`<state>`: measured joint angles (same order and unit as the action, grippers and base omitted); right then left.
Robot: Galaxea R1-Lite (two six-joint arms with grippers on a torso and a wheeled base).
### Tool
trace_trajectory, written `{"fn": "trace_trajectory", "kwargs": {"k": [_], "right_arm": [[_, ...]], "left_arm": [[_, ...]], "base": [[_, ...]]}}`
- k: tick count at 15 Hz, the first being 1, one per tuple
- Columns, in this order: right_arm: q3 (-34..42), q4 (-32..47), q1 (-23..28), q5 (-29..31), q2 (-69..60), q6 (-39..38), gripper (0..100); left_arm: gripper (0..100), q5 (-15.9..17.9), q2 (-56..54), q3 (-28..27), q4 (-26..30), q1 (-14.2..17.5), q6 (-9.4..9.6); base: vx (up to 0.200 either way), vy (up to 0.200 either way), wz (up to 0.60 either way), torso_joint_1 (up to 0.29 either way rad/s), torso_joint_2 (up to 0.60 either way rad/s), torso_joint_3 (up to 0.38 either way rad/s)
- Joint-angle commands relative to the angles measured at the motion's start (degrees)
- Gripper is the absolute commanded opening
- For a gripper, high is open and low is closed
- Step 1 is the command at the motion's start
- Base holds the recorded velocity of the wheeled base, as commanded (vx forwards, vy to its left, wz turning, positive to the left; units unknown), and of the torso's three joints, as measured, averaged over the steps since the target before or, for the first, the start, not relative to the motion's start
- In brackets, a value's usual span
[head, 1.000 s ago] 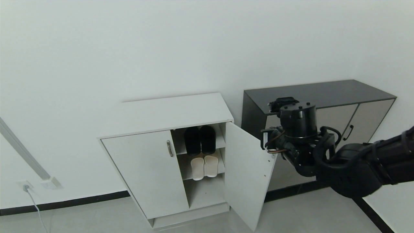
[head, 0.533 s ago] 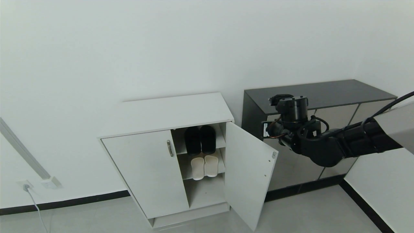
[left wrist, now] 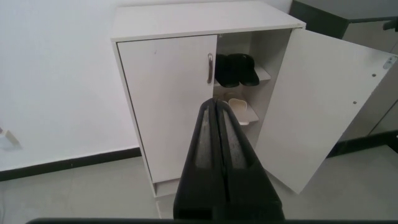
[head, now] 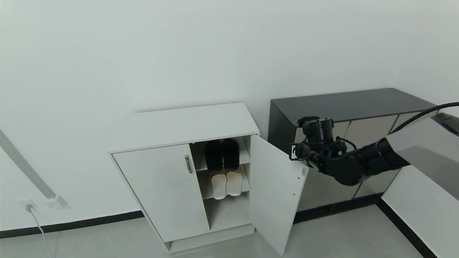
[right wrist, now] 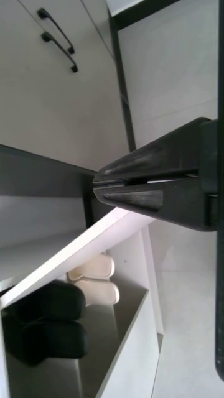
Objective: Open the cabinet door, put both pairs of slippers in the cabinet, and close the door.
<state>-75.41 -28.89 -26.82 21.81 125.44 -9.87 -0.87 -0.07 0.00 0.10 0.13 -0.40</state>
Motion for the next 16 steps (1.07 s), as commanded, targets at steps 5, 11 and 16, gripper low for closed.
{"fn": "trace_trajectory", "kwargs": {"k": [5,11,16], "right_arm": [[-0.17,-0.29,0.54,-0.10,3.58,-0.15,0],[-0.09,-0.20,0.54,-0.19,4.46,-1.20,0],[0.26,-0.11,-0.87,0.16,3.93,-1.20,0]], "left_arm": [[0,-0.01,0.07,0.00,-0.01,0.04,-0.04],[0,-0.01,0.07,0.00,-0.01,0.04,0.05],[0,-0.01,0.07,0.00,-0.01,0.04,0.05]], "base": [[0.000,0.000,0.00,0.000,0.00,0.000],[0.000,0.000,0.00,0.000,0.00,0.000],[0.000,0.000,0.00,0.000,0.00,0.000]]}}
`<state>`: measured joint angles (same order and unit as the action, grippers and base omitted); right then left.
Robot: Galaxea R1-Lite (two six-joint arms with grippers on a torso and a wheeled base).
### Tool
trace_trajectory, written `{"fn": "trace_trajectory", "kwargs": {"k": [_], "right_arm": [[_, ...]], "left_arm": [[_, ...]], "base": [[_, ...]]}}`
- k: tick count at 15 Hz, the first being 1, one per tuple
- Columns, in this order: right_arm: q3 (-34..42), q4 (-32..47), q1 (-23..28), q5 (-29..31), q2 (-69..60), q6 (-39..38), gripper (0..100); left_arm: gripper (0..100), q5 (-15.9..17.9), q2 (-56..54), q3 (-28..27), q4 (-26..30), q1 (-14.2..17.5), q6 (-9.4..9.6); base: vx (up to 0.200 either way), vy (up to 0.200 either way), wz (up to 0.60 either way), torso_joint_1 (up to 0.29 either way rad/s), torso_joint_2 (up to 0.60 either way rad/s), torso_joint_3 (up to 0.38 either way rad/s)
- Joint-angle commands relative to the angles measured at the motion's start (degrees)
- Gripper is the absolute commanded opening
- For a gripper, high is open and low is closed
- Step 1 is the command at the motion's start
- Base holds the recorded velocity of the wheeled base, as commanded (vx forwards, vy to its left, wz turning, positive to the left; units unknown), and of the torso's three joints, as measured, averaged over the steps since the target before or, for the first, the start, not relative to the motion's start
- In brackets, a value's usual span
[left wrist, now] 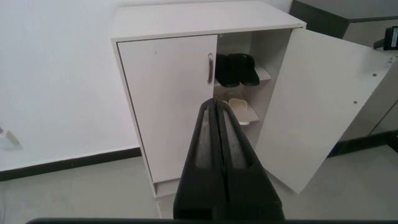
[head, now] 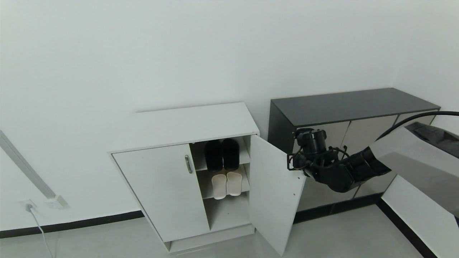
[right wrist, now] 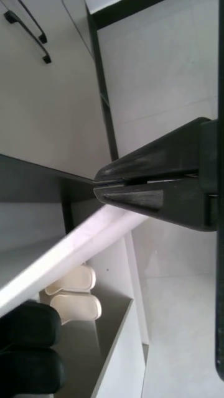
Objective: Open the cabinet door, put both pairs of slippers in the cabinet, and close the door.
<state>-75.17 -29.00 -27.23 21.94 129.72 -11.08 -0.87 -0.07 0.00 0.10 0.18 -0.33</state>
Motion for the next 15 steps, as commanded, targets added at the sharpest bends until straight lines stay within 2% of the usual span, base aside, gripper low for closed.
{"fn": "trace_trajectory", "kwargs": {"k": [1,5,8,9,10,15], "right_arm": [[0.64,0.00,-1.33,0.12,-0.87,0.01,0],[4.15,0.00,-6.69,0.12,-4.56,-0.26,0],[7.05,-0.18,-14.16,0.21,-7.38,-1.31,0],[7.05,-0.18,-14.78,0.21,-8.08,-1.40,0],[6.88,-0.09,-14.78,0.21,-8.17,-1.40,0],[4.85,0.09,-5.46,-0.06,-4.65,-1.14,0]], "left_arm": [[0,-0.01,0.07,0.00,-0.01,-0.01,-0.02],[0,-0.01,0.07,0.00,-0.01,-0.01,-0.11],[0,-0.01,0.07,0.00,-0.01,-0.01,-0.11],[0,-0.01,0.07,0.00,-0.01,-0.01,-0.11],[0,-0.01,0.07,0.00,-0.01,-0.01,-0.11],[0,-0.01,0.07,0.00,-0.01,-0.01,-0.11]], "base": [[0.000,0.000,0.00,0.000,0.00,0.000],[0.000,0.000,0.00,0.000,0.00,0.000],[0.000,0.000,0.00,0.000,0.00,0.000],[0.000,0.000,0.00,0.000,0.00,0.000],[0.000,0.000,0.00,0.000,0.00,0.000],[0.000,0.000,0.00,0.000,0.00,0.000]]}}
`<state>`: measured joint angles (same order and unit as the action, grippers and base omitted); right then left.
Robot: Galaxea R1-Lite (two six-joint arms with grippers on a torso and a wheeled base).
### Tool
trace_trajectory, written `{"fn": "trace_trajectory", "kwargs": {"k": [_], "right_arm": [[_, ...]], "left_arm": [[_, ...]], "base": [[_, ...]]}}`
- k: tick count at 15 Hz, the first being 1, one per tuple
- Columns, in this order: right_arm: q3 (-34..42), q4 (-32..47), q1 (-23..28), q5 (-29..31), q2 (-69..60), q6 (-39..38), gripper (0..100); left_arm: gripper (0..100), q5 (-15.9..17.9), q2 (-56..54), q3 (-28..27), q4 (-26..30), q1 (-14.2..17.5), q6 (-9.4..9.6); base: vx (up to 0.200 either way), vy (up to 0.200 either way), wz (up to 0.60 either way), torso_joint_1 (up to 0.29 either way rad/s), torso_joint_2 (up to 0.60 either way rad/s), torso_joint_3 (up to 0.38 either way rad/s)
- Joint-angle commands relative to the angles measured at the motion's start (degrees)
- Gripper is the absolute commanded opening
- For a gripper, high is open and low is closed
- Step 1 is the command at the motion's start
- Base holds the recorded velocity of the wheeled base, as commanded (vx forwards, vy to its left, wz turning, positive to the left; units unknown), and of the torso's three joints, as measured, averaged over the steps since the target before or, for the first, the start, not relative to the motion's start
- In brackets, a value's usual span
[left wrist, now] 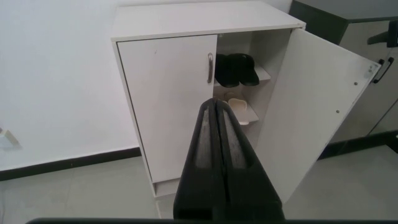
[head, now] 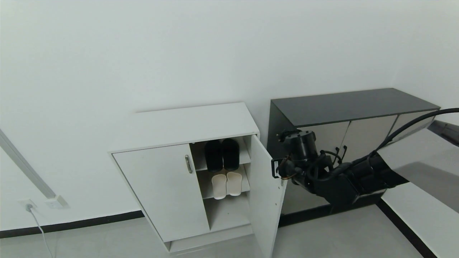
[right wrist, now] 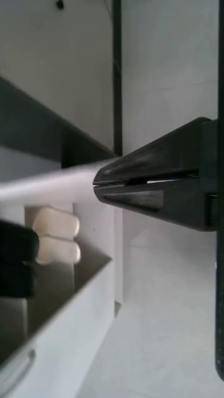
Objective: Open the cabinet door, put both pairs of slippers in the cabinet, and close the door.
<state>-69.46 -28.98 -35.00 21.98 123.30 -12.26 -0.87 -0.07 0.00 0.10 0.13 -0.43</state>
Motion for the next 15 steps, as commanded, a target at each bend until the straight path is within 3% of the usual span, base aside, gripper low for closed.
{"fn": "trace_trajectory", "kwargs": {"k": [1,7,15], "right_arm": [[-0.94,0.06,3.27,-0.18,2.74,0.13,0],[-1.29,-0.29,2.66,-0.27,6.52,0.13,0],[0.47,-0.20,-8.51,-0.27,1.51,-1.27,0]], "left_arm": [[0,-0.01,0.07,0.00,-0.01,0.04,-0.01],[0,-0.01,0.07,0.00,-0.01,0.04,-0.01],[0,-0.01,0.07,0.00,-0.01,0.04,-0.10]], "base": [[0.000,0.000,0.00,0.000,0.00,0.000],[0.000,0.000,0.00,0.000,0.00,0.000],[0.000,0.000,0.00,0.000,0.00,0.000]]}}
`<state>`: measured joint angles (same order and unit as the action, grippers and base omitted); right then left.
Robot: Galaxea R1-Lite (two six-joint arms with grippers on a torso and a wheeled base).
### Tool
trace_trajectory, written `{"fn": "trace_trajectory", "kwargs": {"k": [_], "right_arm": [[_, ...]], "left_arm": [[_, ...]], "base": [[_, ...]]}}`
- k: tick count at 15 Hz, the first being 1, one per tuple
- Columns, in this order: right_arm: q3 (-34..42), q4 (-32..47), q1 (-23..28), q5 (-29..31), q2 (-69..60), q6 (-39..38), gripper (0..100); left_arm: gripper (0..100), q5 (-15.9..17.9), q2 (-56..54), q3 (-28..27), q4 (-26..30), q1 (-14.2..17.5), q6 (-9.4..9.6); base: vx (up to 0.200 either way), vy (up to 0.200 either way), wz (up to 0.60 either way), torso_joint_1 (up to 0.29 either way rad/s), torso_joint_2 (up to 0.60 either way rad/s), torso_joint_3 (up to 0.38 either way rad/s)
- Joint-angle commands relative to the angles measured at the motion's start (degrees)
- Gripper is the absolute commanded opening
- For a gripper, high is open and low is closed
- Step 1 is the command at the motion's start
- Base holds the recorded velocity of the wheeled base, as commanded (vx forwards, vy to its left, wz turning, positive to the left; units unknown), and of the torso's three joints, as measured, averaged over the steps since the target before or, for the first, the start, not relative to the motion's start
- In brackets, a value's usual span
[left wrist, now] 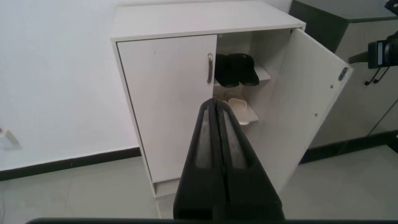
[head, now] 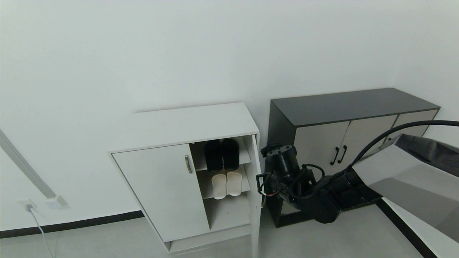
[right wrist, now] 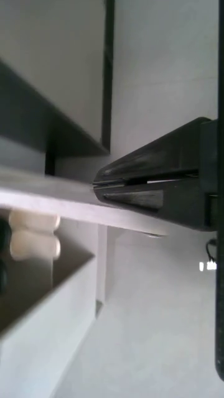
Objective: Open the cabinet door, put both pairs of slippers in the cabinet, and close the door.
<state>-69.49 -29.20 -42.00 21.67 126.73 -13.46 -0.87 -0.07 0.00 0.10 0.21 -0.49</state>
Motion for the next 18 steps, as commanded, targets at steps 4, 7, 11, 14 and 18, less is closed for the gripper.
{"fn": "trace_trajectory", "kwargs": {"k": [4,7,11,14,18], "right_arm": [[2.60,-2.27,-2.65,-0.32,-3.77,0.19,0],[4.97,-3.50,-1.77,-0.49,-5.36,2.03,0],[5.59,-3.41,-1.86,-0.58,-5.44,2.47,0],[5.94,-4.03,-1.42,-3.31,-6.06,2.56,0],[7.52,-7.72,0.25,-3.83,-6.67,4.05,0]], "left_arm": [[0,-0.01,0.07,0.00,-0.01,-0.03,-0.04],[0,-0.01,0.07,0.00,-0.01,-0.03,-0.04],[0,-0.01,0.07,0.00,-0.01,-0.03,-0.04],[0,-0.01,0.07,0.00,-0.01,-0.03,-0.04],[0,-0.10,0.07,0.00,-0.01,-0.03,-0.04]], "base": [[0.000,0.000,0.00,0.000,0.00,0.000],[0.000,0.000,0.00,0.000,0.00,0.000],[0.000,0.000,0.30,0.000,0.00,0.002],[0.000,0.000,0.60,0.006,0.00,-0.002],[0.000,0.000,0.00,0.000,0.00,0.000]]}}
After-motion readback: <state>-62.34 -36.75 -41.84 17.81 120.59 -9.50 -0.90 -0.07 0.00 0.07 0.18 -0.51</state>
